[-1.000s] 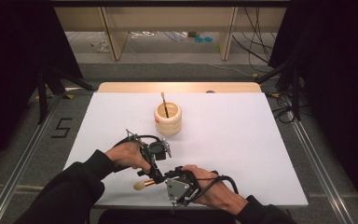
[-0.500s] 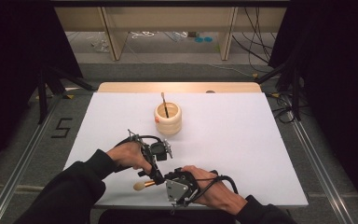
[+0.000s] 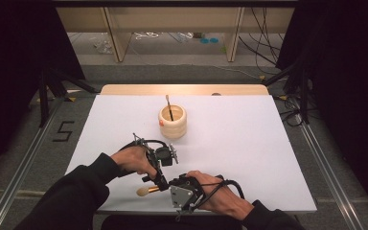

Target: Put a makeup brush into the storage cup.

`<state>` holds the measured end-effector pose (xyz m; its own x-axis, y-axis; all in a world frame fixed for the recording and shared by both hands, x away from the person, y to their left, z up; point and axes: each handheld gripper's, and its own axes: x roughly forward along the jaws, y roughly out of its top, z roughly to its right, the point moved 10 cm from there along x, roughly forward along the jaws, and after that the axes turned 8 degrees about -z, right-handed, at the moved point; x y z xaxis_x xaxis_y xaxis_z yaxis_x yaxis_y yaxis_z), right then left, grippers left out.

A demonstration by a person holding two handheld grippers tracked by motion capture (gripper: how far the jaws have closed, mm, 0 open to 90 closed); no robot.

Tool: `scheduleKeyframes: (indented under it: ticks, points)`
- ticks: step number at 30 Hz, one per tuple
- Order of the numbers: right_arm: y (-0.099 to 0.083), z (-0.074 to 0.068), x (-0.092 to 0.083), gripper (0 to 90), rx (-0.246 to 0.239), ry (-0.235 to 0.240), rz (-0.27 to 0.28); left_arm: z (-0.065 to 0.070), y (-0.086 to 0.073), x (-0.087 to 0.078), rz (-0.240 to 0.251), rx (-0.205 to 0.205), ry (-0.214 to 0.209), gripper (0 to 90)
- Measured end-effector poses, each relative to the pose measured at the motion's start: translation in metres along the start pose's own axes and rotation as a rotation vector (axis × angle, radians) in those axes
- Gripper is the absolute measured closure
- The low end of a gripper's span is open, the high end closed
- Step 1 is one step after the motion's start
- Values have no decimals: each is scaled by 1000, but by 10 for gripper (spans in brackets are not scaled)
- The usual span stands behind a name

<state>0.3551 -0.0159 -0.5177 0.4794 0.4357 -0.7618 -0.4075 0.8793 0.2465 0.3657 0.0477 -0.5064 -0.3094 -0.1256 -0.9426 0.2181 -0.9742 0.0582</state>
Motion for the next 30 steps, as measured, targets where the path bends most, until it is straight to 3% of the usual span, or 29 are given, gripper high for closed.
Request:
scheduleKeyframes:
  ticks: [1,2,14,21,22,24,27,28,30]
  points:
    - [0,-1,0,780,7,4,-3,1,0,1,-4,-5,-5,781]
    - [2,1,1,781,-20,-7,16,0,0,1,-6,2,-2,781]
    - [1,1,1,784,-10,0,9,0,0,1,5,-16,-17,774]
    - [-3,0,-1,785,21,5,-14,-2,-5,-6,12,-21,-18,678]
    - [-4,-2,-1,785,53,17,-26,-2,-7,-7,24,-28,-19,669]
    - [-5,1,-1,785,30,8,-14,-3,-7,-9,27,-25,-13,631]
    - [-5,4,-2,785,43,-4,-9,-3,-6,-15,98,-37,-4,581]
    - [-7,5,-2,784,49,-7,-11,-5,-8,-18,100,-19,4,555]
    - [-8,7,-3,785,52,-9,-7,-4,-8,-21,120,-28,12,518]
